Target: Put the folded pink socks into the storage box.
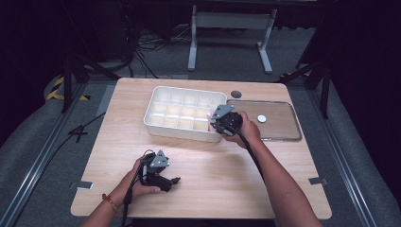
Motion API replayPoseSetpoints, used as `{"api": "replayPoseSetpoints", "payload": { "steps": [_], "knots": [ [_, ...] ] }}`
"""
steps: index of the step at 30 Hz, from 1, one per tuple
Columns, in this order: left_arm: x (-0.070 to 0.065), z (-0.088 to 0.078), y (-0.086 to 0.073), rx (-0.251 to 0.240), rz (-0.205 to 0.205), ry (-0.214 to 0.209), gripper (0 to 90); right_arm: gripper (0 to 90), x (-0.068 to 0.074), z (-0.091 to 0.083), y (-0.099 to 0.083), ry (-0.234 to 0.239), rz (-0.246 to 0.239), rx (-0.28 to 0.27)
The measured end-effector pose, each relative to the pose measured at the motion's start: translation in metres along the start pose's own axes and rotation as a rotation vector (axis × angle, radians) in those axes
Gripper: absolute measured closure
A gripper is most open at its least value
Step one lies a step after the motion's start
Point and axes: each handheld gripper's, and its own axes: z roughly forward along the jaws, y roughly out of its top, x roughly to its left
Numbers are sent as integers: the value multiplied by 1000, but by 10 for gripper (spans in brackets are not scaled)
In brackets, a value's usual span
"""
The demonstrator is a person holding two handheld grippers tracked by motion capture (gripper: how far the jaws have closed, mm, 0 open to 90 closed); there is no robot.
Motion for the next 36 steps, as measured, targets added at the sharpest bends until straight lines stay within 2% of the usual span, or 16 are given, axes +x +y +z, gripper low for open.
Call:
{"api": "replayPoseSetpoints", "payload": {
  "steps": [3, 6, 8, 11, 14, 19, 22, 30, 36],
  "knots": [
    [0, 0, 0, 0, 0, 0, 126, 730, -3, 0, -1, 35, 6, 12],
    [0, 0, 0, 1, 0, 1, 126, 742, -11, 1, -1, 110, 57, 26],
    [0, 0, 0, 1, 0, 0, 126, 747, -17, 2, 1, 137, 64, 42],
    [0, 0, 0, 4, 1, 0, 127, 752, -17, 3, 3, 139, 42, 62],
    [0, 0, 0, 2, 0, -1, 127, 762, -14, 6, 9, 151, -15, 105],
    [0, 0, 0, 2, 0, -1, 128, 770, -14, 11, 10, 192, -38, 154],
    [0, 0, 0, -1, -1, 2, 128, 772, -13, 13, 12, 201, -52, 173],
    [0, 0, 0, -1, 0, 3, 128, 775, -18, 17, 14, 251, -25, 202],
    [0, 0, 0, -1, 0, 3, 128, 746, -19, 14, 15, 247, -12, 201]
  ]
}}
